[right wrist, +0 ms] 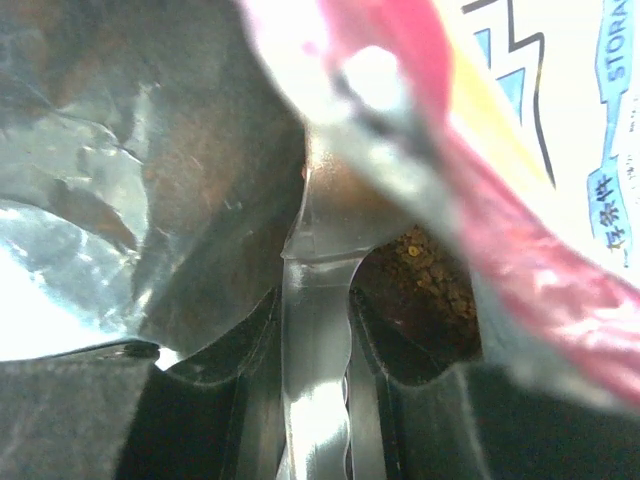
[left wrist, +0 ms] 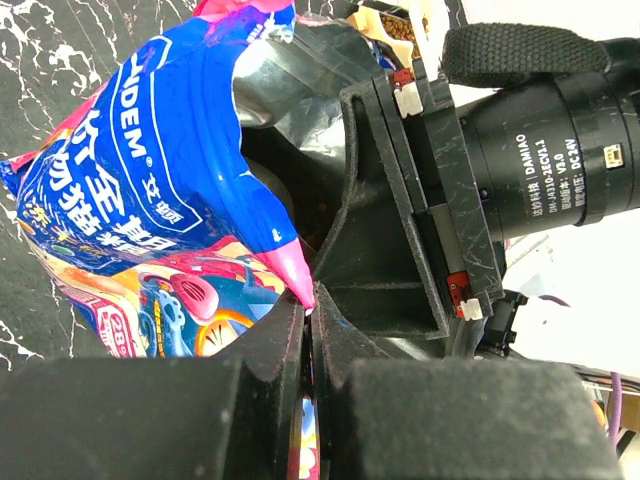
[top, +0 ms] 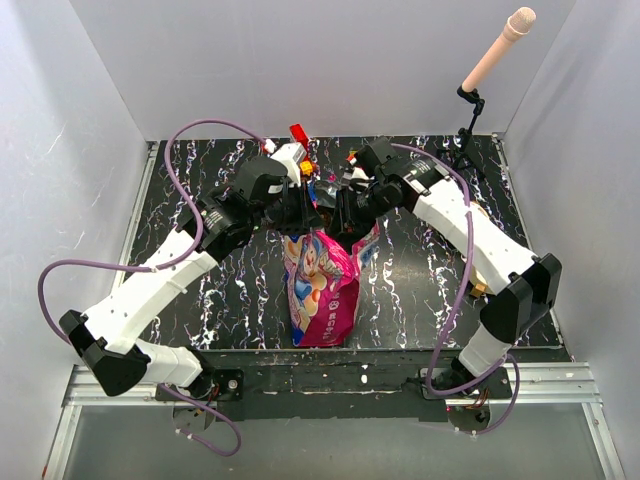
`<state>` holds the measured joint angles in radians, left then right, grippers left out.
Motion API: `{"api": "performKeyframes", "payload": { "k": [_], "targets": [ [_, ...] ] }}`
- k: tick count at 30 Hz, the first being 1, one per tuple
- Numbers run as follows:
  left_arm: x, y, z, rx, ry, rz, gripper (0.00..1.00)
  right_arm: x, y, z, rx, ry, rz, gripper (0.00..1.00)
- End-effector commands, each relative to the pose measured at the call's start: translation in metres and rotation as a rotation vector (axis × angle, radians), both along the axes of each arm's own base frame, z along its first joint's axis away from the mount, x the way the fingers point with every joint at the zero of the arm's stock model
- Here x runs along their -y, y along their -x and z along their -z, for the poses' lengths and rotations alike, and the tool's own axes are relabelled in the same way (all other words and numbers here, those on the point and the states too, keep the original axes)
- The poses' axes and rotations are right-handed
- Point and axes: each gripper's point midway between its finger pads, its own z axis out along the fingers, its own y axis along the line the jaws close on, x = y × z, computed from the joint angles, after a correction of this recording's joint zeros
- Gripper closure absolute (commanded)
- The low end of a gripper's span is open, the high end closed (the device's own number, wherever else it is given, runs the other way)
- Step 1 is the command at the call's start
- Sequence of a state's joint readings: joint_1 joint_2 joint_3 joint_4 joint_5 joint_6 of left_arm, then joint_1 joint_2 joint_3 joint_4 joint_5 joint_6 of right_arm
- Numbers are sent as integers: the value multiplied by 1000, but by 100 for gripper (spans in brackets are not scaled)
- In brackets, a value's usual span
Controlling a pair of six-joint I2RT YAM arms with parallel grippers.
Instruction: Serve the pet food
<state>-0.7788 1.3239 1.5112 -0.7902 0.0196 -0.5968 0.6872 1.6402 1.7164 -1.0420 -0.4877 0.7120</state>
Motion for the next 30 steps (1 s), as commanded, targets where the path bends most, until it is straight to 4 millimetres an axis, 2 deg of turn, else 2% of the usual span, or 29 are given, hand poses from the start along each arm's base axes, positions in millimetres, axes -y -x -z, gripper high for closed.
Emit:
{"api": "performKeyframes", "payload": {
  "k": [1,5,6,9,12,15,18,20,23,25,28,30],
  "targets": [
    [1,-8,-36,116,75,-8,100,-34,13,-111,123,-317,-100,99],
    [7,-2,-36,93,111,16,100,-58,-5,-119,55,-344,-19,99],
    [8,-2,-37,93,120,18,100,-61,-9,-130,52,-386,22,99],
    [7,1,-39,97,129,22,100,-60,-10,-130,5,-413,111,99],
    [10,5,-44,102,167,39,100,-54,-12,-118,-7,-372,194,99],
    [10,10,-47,104,207,47,100,-56,-20,-112,151,-389,167,99],
    [10,13,-53,118,254,48,100,-53,-31,-79,327,-277,105,99],
    [12,15,-57,126,269,61,100,-51,-35,-54,333,-218,95,99],
    [16,19,-60,128,283,93,100,-48,-39,-59,334,-140,129,99],
    [17,21,-60,125,296,104,100,-39,-50,-56,285,-68,273,99],
    [20,24,-61,116,328,116,100,-41,-57,-55,157,-108,377,99],
    [22,26,-62,112,333,130,100,-52,-57,-63,104,-172,400,99]
  ]
}}
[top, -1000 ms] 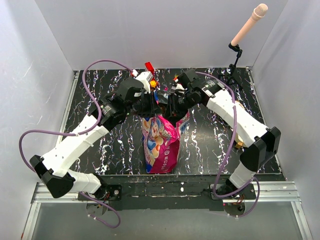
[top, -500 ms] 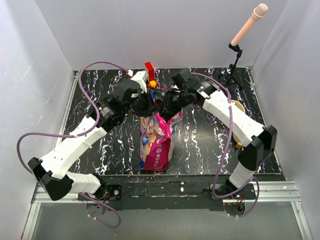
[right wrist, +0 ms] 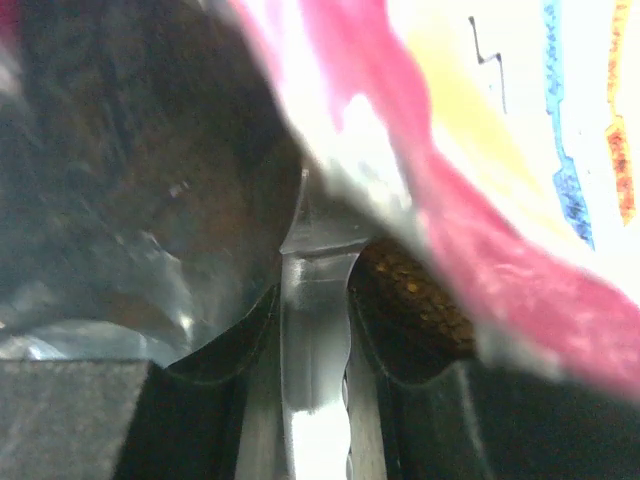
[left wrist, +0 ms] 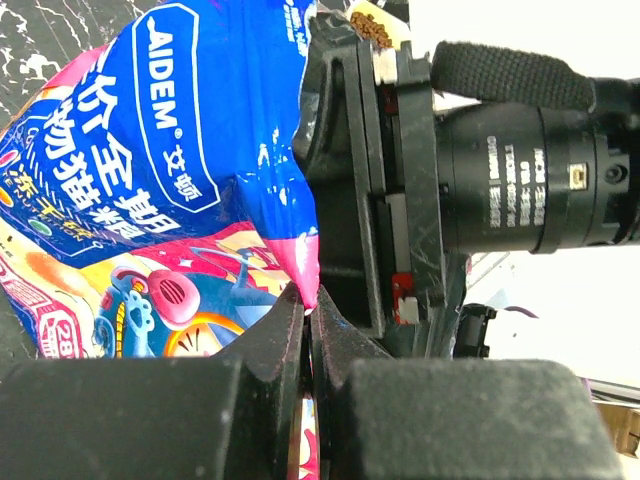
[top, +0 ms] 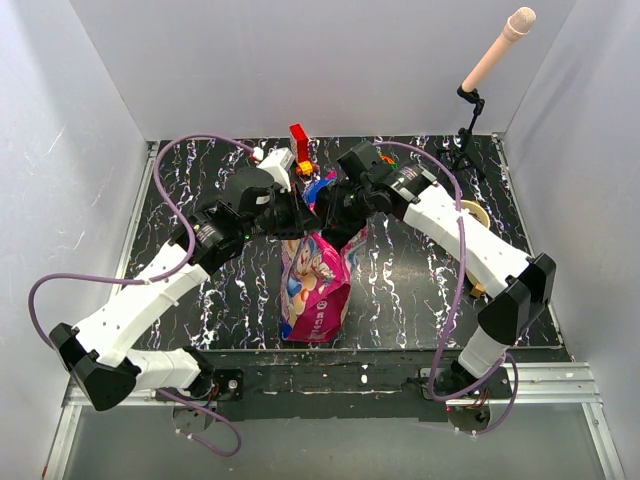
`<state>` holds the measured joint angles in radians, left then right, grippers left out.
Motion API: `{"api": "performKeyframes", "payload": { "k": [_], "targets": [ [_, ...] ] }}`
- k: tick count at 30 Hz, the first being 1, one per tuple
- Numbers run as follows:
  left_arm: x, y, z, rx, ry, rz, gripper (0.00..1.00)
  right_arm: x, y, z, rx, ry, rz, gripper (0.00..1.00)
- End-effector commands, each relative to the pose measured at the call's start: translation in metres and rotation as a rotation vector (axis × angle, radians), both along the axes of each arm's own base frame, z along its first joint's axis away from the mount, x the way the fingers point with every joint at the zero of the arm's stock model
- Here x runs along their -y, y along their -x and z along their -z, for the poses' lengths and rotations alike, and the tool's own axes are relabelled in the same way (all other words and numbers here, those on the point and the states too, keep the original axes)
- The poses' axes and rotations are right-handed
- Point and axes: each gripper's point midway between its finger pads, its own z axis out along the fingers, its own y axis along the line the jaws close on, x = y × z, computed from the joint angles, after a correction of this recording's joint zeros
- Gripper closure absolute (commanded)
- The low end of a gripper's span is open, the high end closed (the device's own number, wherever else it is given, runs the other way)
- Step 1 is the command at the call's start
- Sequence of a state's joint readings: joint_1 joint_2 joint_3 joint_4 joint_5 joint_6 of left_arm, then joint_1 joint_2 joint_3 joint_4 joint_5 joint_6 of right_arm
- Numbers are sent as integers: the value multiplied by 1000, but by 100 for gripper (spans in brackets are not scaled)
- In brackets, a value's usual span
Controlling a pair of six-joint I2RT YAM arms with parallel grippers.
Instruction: Serve the pet food
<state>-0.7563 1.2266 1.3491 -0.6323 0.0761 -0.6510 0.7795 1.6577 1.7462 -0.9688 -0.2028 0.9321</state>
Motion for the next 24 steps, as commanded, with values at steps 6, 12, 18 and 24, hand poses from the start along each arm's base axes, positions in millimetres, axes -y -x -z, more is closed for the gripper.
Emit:
{"api": "performKeyframes", "payload": {
  "k": [6,12,18,24],
  "targets": [
    [19,21,-66,122,207,116,100,-33,-14,-108,-82,-395,198,99],
    [7,14,-68,150,167,57,100,-12,-4,-101,24,-389,82,99],
    [-4,11,-74,182,135,20,100,-15,31,-72,228,-590,-281,99],
    [-20,15,-74,198,112,-24,100,12,36,-61,317,-655,-344,99]
  ]
}}
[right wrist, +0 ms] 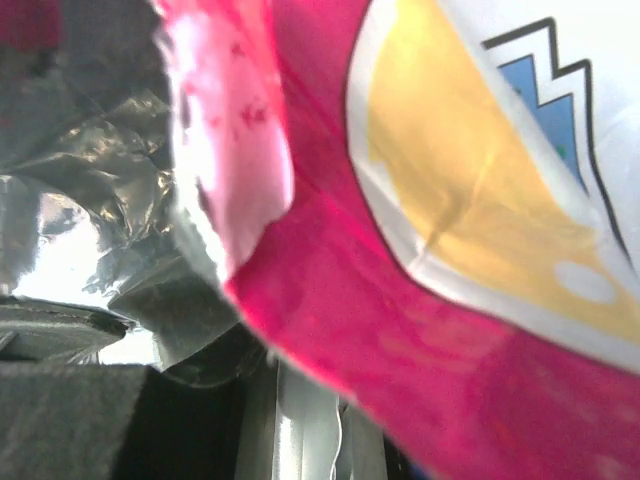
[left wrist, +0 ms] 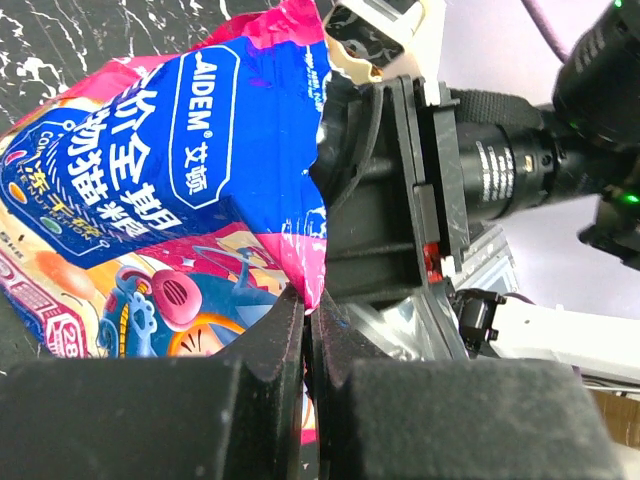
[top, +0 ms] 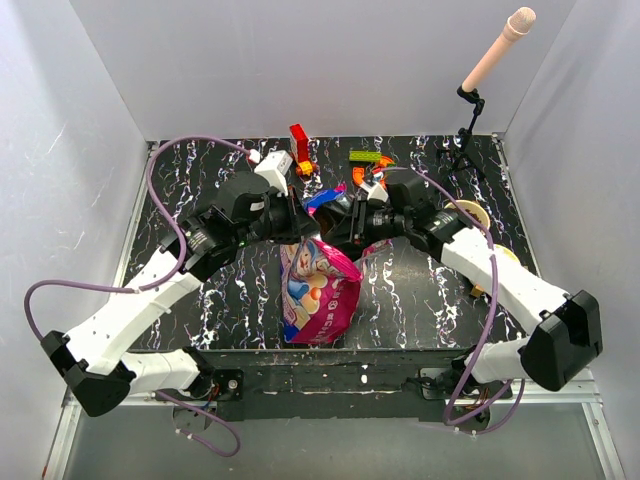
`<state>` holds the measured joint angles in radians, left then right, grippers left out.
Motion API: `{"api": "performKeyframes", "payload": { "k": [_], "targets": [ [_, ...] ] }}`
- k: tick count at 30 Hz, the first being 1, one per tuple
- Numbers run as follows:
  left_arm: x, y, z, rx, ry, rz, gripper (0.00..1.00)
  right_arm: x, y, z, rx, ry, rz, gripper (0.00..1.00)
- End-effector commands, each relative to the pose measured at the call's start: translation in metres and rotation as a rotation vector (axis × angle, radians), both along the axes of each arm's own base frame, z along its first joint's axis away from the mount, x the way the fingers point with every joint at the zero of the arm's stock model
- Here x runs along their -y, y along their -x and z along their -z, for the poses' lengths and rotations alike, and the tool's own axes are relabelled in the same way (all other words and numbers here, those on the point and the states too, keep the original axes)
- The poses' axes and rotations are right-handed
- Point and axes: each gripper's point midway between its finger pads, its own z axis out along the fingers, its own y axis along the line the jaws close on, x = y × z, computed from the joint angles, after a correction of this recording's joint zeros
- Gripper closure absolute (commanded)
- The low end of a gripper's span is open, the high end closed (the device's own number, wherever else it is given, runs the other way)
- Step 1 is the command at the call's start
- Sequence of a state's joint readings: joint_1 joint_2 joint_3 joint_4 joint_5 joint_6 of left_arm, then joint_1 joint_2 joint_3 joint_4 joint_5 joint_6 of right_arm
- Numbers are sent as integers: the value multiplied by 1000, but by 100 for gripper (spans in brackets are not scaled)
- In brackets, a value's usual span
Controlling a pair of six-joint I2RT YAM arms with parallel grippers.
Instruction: Serve the pet food
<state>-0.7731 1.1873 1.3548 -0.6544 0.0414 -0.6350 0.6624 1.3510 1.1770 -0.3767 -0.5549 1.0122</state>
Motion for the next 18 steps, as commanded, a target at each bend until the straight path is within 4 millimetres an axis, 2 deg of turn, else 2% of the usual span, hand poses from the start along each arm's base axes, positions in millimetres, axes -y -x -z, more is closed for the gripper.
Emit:
{"api": "performKeyframes", "payload": {
  "k": [1,5,11,18],
  "targets": [
    [-13,9,-60,152,109,-11,100,6,9,-59,333,-245,-187,99],
    [-19,14,-57,142,108,-16,100,22,5,-76,312,-259,-192,99],
    [-21,16,-57,139,105,-15,100,26,11,-97,276,-273,-231,99],
    [-26,11,-57,157,84,-47,100,39,23,-100,203,-276,-275,99]
  ]
}}
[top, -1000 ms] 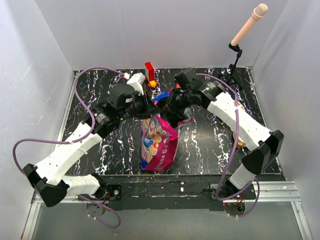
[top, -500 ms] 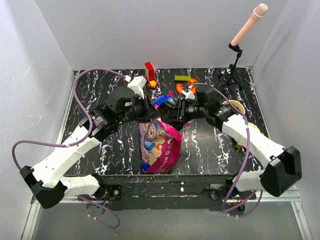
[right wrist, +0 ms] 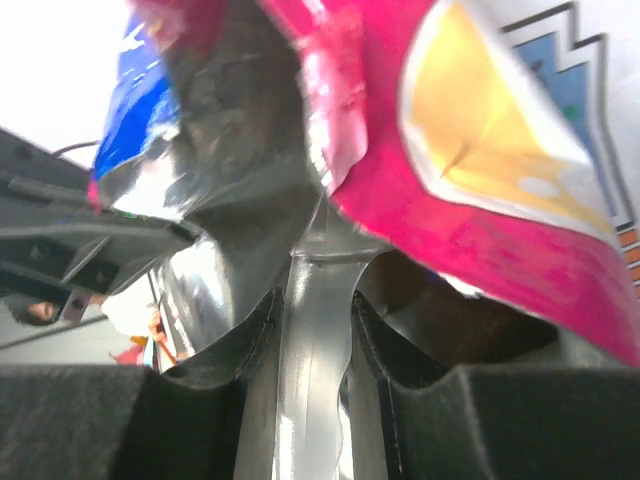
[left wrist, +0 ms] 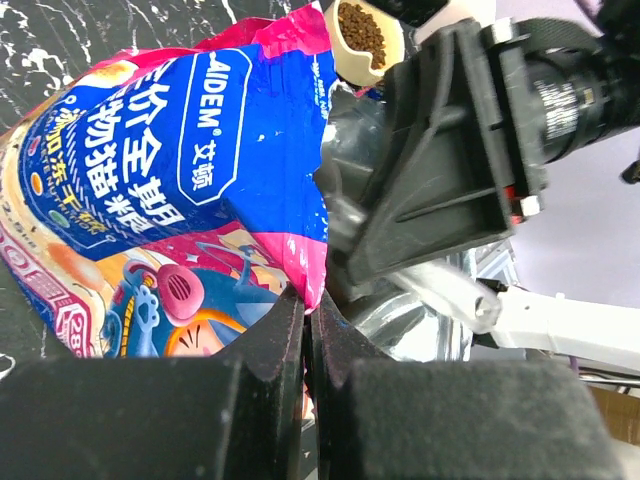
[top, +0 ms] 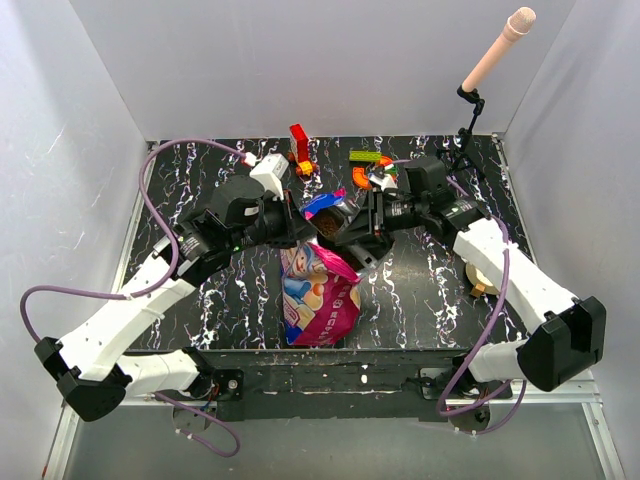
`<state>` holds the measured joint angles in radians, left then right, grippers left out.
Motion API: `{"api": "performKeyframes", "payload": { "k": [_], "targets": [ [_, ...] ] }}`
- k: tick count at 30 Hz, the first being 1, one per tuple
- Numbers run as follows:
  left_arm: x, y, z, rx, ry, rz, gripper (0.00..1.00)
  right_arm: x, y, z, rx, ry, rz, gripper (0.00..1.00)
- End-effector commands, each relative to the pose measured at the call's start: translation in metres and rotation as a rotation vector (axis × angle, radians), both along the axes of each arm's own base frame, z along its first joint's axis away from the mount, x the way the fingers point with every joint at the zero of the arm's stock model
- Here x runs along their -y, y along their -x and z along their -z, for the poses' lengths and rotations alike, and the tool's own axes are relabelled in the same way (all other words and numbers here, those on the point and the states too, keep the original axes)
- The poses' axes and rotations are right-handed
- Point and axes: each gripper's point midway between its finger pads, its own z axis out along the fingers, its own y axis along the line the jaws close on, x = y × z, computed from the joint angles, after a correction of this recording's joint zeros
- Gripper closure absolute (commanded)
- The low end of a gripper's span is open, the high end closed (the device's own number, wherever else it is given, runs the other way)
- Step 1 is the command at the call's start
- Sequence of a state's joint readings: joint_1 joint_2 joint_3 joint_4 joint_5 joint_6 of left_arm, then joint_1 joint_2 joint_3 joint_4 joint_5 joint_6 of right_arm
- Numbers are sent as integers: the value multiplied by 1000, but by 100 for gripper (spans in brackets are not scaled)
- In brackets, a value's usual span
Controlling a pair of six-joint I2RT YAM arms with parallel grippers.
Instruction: Serve the pet food
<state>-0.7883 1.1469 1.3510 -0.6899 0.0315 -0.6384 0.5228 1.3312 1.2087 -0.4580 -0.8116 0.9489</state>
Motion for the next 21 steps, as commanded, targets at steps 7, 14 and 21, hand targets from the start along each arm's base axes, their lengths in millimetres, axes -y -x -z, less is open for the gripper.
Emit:
{"api": "performKeyframes", "payload": {
  "k": [7,14,21],
  "targets": [
    [-16,5,-53,177,72,8,100,27,13,-61,147,-172,-176,99],
    [-10,1,-55,168,75,13,100,36,20,-26,76,-61,-182,99],
    [-7,-2,-58,190,82,21,100,35,30,-28,123,-177,-227,99]
  ]
}}
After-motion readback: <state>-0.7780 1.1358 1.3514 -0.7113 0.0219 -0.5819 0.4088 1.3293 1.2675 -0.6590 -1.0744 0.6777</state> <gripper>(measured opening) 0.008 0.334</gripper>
